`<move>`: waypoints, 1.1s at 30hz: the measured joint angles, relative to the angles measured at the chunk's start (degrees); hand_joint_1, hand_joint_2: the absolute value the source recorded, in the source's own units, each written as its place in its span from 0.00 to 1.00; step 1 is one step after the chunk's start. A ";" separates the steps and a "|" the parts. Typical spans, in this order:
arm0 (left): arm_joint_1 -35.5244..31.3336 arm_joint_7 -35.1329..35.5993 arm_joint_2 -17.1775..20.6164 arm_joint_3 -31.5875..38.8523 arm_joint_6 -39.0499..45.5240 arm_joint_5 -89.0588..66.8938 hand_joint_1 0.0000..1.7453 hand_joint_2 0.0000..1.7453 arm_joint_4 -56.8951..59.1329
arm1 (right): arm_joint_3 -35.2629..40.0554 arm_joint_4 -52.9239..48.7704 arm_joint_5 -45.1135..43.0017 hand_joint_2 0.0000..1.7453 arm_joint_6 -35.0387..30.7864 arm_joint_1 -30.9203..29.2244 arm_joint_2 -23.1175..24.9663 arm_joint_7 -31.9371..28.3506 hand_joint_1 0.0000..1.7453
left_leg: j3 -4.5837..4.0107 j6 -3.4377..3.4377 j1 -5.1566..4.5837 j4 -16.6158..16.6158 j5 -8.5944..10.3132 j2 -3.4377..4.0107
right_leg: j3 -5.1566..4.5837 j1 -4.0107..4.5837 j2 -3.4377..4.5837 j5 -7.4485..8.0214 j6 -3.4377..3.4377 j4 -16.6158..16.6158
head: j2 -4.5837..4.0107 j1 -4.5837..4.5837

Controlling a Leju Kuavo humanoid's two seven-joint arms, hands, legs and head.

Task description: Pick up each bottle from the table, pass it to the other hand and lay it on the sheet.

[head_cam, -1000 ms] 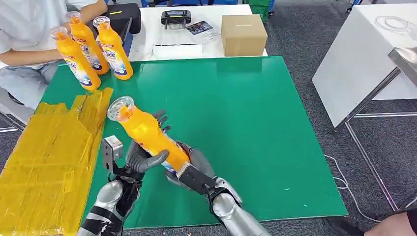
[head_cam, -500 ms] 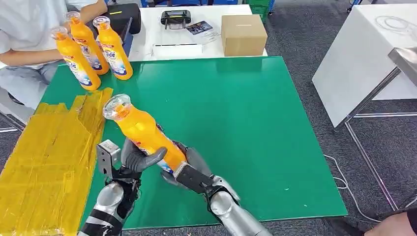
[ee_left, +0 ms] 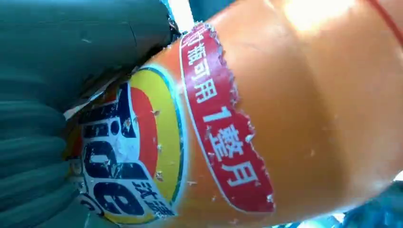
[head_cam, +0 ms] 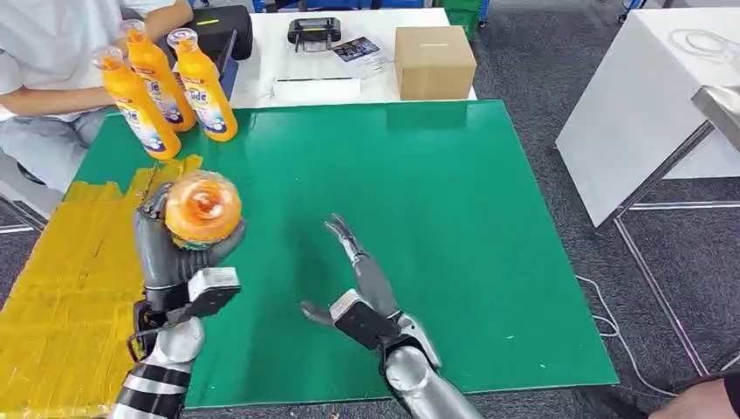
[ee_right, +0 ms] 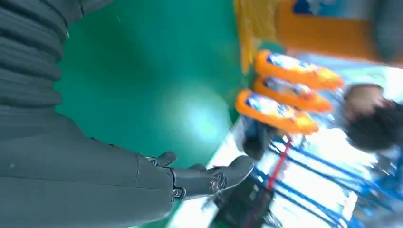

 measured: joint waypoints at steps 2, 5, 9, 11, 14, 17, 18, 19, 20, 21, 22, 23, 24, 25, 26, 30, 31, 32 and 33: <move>-1.40 1.50 0.00 4.59 0.24 -14.31 1.00 1.00 0.46 | -0.87 -4.18 -0.22 1.00 -0.70 1.14 -1.15 -0.46 0.00 | -0.01 0.01 -0.01 0.00 0.00 0.06 | 0.00 -0.01 0.05 0.02 0.00 0.01 | 0.00 0.04; -3.73 9.81 1.91 11.11 0.37 -31.16 1.00 1.00 0.52 | -1.75 -8.88 -0.72 1.00 -1.99 2.50 -2.86 -1.18 0.00 | 0.05 0.01 -0.03 0.00 0.00 0.22 | -0.02 -0.03 0.15 0.04 0.01 0.00 | 0.00 0.00; -5.63 23.09 9.28 10.06 0.37 -35.97 1.00 1.00 2.26 | -2.47 -12.61 -1.18 1.00 -2.91 3.20 -4.39 -1.55 0.00 | 0.07 -0.01 0.03 0.00 0.01 0.24 | -0.06 0.01 0.16 0.03 0.00 0.02 | 0.00 -0.04; -6.87 29.49 13.45 7.44 0.37 -36.17 1.00 1.00 4.58 | -2.78 -13.65 -1.60 1.00 -3.17 3.21 -4.96 -1.75 0.00 | 0.05 -0.03 0.06 0.00 0.02 0.20 | -0.07 0.05 0.14 0.02 -0.02 0.03 | 0.00 0.00; -9.69 36.10 19.92 0.03 0.35 -36.54 1.00 1.00 11.42 | -3.15 -14.94 -2.32 1.00 -3.76 3.20 -5.51 -2.16 0.00 | 0.04 -0.03 0.06 -0.01 0.02 0.23 | -0.06 0.05 0.15 0.01 -0.02 0.04 | 0.00 0.00; -13.84 30.03 24.87 -5.38 0.24 -36.32 1.00 1.00 23.79 | -3.54 -16.40 -2.75 1.00 -4.04 3.27 -6.18 -2.45 0.00 | 0.06 -0.03 0.03 -0.02 0.03 0.27 | -0.02 0.04 0.20 0.02 -0.02 0.06 | 0.00 0.02; -15.12 26.63 25.93 -5.89 -0.13 -35.64 1.00 1.00 28.43 | -3.74 -16.89 -2.82 1.00 -4.04 3.43 -6.45 -2.51 0.00 | 0.08 -0.03 0.03 -0.02 0.03 0.39 | -0.05 0.04 0.34 0.03 -0.02 0.06 | 0.00 0.02; -15.90 24.07 27.41 -6.24 -0.72 -34.56 1.00 1.00 32.41 | -3.89 -17.37 -2.91 1.00 -4.04 3.65 -6.67 -2.58 0.00 | 0.07 -0.03 0.03 -0.02 0.02 0.57 | -0.08 0.04 0.49 0.06 -0.04 0.07 | 0.00 0.02; -16.39 21.15 28.89 -6.50 -1.44 -32.64 1.00 1.00 35.92 | -4.08 -17.87 -3.06 1.00 -4.04 3.94 -7.03 -2.62 0.00 | 0.07 -0.04 0.03 -0.02 0.02 0.65 | -0.14 0.04 0.56 0.15 -0.18 0.07 | 0.00 0.00; -16.71 18.67 29.93 -6.72 -2.08 -30.80 1.00 1.00 38.43 | -4.28 -18.22 -3.13 1.00 -4.04 4.27 -7.34 -2.73 0.00 | 0.05 -0.04 0.03 -0.02 0.02 0.66 | -0.18 0.04 0.57 0.15 -0.17 0.07 | 0.00 0.00; -16.76 15.88 31.24 -6.85 -2.82 -28.66 1.00 1.00 40.69 | -4.46 -18.59 -3.26 1.00 -4.04 4.55 -7.73 -2.86 0.00 | 0.05 -0.05 0.03 -0.02 0.01 0.64 | -0.20 0.04 0.57 0.14 -0.17 0.07 | 0.00 0.02; -16.71 14.25 32.31 -6.96 -3.10 -27.49 1.00 1.00 42.24 | -4.61 -18.90 -3.30 1.00 -4.04 4.79 -7.98 -3.01 0.00 | 0.02 -0.05 0.03 -0.02 0.01 0.63 | -0.22 0.04 0.56 0.13 -0.17 0.06 | 0.00 0.00; -16.67 13.63 32.90 -7.05 -3.26 -26.85 1.00 1.00 43.61 | -4.72 -19.14 -3.39 1.00 -4.04 4.99 -8.19 -3.10 0.00 | -0.03 -0.05 0.03 -0.02 0.01 0.59 | -0.25 0.04 0.52 0.12 -0.18 0.06 | 0.00 0.02; -16.64 13.46 33.53 -7.13 -3.65 -26.46 1.00 1.00 44.61 | -4.76 -19.31 -3.47 1.00 -4.04 5.07 -8.39 -3.15 0.00 | -0.07 -0.05 0.03 -0.02 0.01 0.52 | -0.26 0.04 0.47 0.11 -0.18 0.06 | 0.00 0.02; -16.57 13.37 34.03 -7.22 -4.07 -26.33 1.00 1.00 45.47 | -4.81 -19.49 -3.56 1.00 -4.04 5.14 -8.59 -3.21 0.00 | -0.08 -0.05 0.03 -0.02 0.01 0.47 | -0.26 0.04 0.42 0.10 -0.18 0.06 | 0.00 0.02; -16.57 13.39 35.21 -7.75 -4.79 -26.26 1.00 1.00 47.21 | -4.81 -19.82 -3.58 1.00 -4.04 5.20 -9.00 -3.32 0.00 | -0.11 -0.05 0.03 -0.02 0.01 0.39 | -0.26 0.04 0.40 0.11 -0.17 0.05 | 0.00 0.00; -16.57 13.35 35.32 -7.83 -4.87 -26.11 1.00 1.00 47.54 | -4.81 -19.82 -3.60 1.00 -4.04 5.21 -9.07 -3.32 0.00 | -0.11 -0.05 0.03 -0.02 0.01 0.39 | -0.23 0.04 0.40 0.11 -0.17 0.05 | 0.00 0.04; -16.35 12.42 35.47 -7.94 -5.40 -24.81 1.00 1.00 47.67 | -4.81 -19.82 -3.61 1.00 -4.02 5.21 -9.18 -3.34 0.00 | -0.11 -0.05 0.03 -0.02 0.01 0.39 | -0.23 0.04 0.40 0.11 -0.17 0.06 | 0.00 0.00; -15.87 11.31 35.80 -8.01 -5.66 -23.31 1.00 1.00 47.67 | -4.81 -19.82 -3.61 1.00 -4.04 5.21 -9.27 -3.34 0.00 | -0.10 -0.05 0.03 -0.02 0.01 0.41 | -0.21 0.04 0.40 0.11 -0.17 0.06 | 0.00 0.02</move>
